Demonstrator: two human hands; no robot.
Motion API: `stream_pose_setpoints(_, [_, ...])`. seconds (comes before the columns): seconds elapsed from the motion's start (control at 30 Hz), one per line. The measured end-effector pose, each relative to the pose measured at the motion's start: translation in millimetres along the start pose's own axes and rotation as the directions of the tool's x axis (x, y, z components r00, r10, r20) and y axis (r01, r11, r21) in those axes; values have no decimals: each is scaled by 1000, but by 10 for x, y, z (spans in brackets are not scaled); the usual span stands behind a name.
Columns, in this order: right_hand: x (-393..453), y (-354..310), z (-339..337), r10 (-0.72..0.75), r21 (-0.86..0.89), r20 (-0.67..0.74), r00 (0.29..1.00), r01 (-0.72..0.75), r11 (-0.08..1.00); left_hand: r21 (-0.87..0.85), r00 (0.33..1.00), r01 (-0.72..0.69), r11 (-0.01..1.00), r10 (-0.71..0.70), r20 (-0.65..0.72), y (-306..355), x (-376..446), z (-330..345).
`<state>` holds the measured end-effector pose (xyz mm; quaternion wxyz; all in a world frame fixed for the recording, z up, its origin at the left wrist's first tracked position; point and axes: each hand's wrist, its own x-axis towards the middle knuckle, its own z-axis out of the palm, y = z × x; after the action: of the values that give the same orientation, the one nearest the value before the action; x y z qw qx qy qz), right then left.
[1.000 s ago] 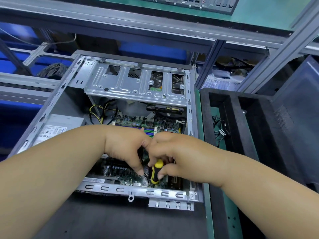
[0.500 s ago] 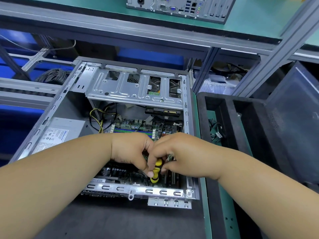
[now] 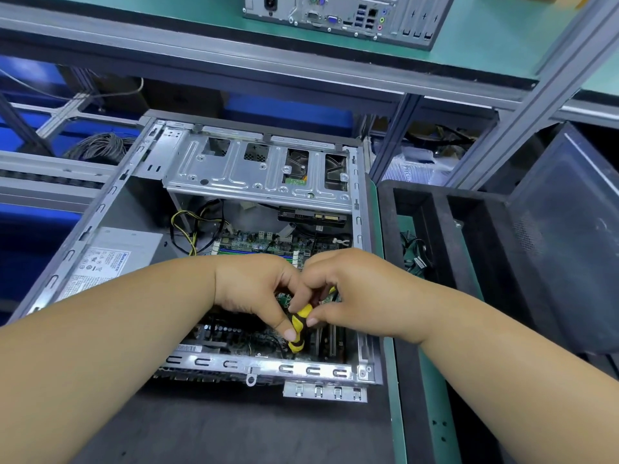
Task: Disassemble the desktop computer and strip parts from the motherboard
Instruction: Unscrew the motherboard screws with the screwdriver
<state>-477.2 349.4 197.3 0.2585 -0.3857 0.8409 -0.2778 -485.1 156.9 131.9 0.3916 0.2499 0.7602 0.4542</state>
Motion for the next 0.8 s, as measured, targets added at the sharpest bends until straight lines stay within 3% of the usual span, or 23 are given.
stream_pose_setpoints(0.17, [-12,-7,-29,-10,-9,54,998,10,1000,35,999,41,999,-41,-18,-12,16,22])
stream_pose_setpoints(0.37, [3,-20,53,15,-46,-65,998,-18,999,129,998,62,990,-58,-37,1,28,25])
stream_pose_setpoints(0.63, [29,-56,-12,-8,-72,31,999,11,997,2,1000,11,1000,-11,19,-5,-4,-8])
stream_pose_setpoints(0.8, [13,-64,-22,-29,-89,46,999,33,995,79,999,44,996,-44,-3,-6,25,0])
